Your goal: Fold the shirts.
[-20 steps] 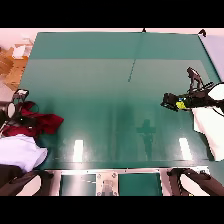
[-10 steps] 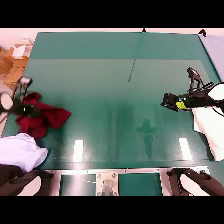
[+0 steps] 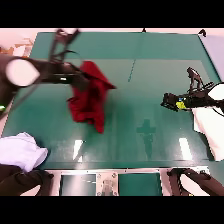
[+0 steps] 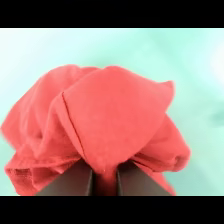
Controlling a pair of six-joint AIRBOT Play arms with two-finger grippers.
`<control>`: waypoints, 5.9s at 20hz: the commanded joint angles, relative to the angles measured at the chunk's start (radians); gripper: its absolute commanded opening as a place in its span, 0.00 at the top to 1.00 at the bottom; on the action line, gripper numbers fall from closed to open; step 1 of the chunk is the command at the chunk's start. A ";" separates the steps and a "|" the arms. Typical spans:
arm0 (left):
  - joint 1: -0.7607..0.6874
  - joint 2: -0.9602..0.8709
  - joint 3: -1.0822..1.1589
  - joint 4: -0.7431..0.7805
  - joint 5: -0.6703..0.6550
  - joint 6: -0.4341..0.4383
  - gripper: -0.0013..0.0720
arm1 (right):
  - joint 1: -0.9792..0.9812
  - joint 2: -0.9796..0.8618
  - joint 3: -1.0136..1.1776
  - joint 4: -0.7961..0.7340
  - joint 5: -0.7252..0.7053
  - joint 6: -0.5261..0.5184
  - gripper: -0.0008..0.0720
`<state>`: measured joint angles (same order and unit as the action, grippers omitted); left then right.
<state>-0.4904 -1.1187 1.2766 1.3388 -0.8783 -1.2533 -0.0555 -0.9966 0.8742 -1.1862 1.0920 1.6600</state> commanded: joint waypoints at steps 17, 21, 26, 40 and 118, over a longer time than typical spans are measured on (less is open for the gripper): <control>0.343 -0.238 -0.156 -0.359 -0.171 -0.035 0.03 | -0.005 -0.261 -0.013 0.146 -0.053 -0.249 0.41; 0.339 -0.346 -0.278 -0.718 -0.004 0.158 0.03 | 0.087 -0.407 -0.011 0.207 -0.120 -0.309 0.41; 0.245 -0.466 -0.278 -0.850 0.043 0.242 0.14 | 0.103 -0.465 0.013 0.219 -0.134 -0.326 0.42; 0.340 -0.203 0.380 -0.799 -0.154 0.211 0.95 | -0.044 -0.209 0.578 0.259 0.177 -0.351 0.97; 0.456 -0.208 -0.399 -0.290 -0.231 -0.166 0.95 | -0.307 -0.716 0.422 0.292 0.349 -0.535 0.97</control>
<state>-0.2089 -1.3281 0.7700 0.9215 -0.9398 -1.4960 -0.3336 -1.8046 1.4551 -0.9585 1.4525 1.1202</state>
